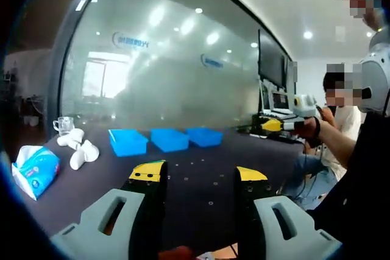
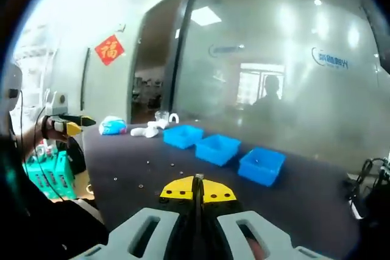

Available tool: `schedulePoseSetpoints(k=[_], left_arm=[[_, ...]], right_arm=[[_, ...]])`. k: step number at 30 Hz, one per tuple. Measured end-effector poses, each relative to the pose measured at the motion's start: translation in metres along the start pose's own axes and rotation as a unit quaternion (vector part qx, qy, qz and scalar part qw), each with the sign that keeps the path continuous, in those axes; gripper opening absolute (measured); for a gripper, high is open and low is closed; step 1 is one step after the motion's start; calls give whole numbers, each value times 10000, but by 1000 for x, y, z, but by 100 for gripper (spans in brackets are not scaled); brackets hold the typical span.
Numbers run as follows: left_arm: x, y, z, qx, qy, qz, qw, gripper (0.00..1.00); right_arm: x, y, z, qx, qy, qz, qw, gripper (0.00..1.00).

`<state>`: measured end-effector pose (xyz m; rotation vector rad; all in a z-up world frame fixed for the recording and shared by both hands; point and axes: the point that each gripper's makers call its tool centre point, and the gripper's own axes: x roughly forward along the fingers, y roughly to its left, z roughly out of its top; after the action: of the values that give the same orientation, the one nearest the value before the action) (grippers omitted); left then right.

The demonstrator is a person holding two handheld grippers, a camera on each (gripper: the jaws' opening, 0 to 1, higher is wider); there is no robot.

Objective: Sort the screws, nuts, and washers into the corresponding bins

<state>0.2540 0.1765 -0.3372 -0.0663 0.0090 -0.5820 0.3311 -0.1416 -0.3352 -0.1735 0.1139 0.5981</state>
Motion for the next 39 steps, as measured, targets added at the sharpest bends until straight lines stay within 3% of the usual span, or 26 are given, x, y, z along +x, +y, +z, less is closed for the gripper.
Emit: schedulePoseSetpoints(k=[11,20,28,31,39], left_arm=[[1,1,-1,-31,3,-2,10000,38],[1,1,-4,-37,43,26,10000,38],[-2,7,-1,-100,-31,164,9998,38],[-4,8,1,-91,-52,199,9997,38],[-12,14,-1,-119,-66,339,9993,38]], right_arm=[[1,-17,3,76,-77,-315,9994,0],[22,-43,5,80,-180,-661,9976,0],[58,-81,21,445,-469,-990,9930,0],[76,-91,27,604,-410,-978,9925,0],[131,-116,42,463,-342,-1158,9916,0]])
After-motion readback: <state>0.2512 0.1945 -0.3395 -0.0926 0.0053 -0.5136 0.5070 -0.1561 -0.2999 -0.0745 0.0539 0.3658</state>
